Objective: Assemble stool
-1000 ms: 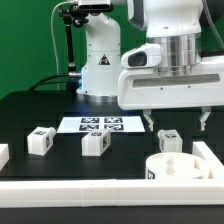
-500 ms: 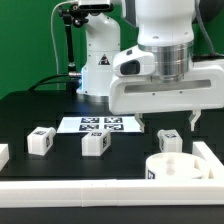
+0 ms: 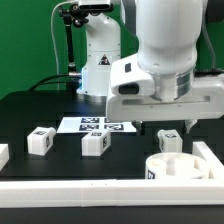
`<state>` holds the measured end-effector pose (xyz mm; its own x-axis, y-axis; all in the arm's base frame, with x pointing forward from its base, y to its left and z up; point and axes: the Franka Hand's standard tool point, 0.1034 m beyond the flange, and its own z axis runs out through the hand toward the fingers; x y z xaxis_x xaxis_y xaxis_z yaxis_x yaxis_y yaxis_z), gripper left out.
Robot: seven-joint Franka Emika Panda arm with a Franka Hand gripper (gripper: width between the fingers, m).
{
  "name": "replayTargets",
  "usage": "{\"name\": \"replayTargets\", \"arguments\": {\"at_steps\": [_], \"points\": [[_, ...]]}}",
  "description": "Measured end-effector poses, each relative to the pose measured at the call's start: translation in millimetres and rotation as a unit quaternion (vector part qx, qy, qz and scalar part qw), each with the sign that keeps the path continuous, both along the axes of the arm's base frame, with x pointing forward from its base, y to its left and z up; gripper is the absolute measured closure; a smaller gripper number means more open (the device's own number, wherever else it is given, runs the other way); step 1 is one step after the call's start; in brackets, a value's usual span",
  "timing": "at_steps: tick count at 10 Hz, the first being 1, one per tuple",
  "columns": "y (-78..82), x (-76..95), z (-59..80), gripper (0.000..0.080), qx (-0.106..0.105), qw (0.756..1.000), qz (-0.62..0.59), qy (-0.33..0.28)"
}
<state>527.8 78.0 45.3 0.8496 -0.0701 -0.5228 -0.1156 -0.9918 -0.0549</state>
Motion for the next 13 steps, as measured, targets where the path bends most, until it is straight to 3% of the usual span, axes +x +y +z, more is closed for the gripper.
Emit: {"name": "replayTargets", "arguments": {"at_steps": [3, 6, 10, 13], "points": [[3.6, -9.8, 1.0, 0.015, 0.01, 0.994, 0.011, 0.11], [3.3, -10.8, -3.4, 0.015, 0.019, 0.984, 0.015, 0.176], [15.8, -7.6, -16.9, 0.015, 0.018, 0.987, 0.021, 0.158], [16.3, -8.7, -23.3, 0.015, 0.02, 0.988, 0.022, 0.152]]}}
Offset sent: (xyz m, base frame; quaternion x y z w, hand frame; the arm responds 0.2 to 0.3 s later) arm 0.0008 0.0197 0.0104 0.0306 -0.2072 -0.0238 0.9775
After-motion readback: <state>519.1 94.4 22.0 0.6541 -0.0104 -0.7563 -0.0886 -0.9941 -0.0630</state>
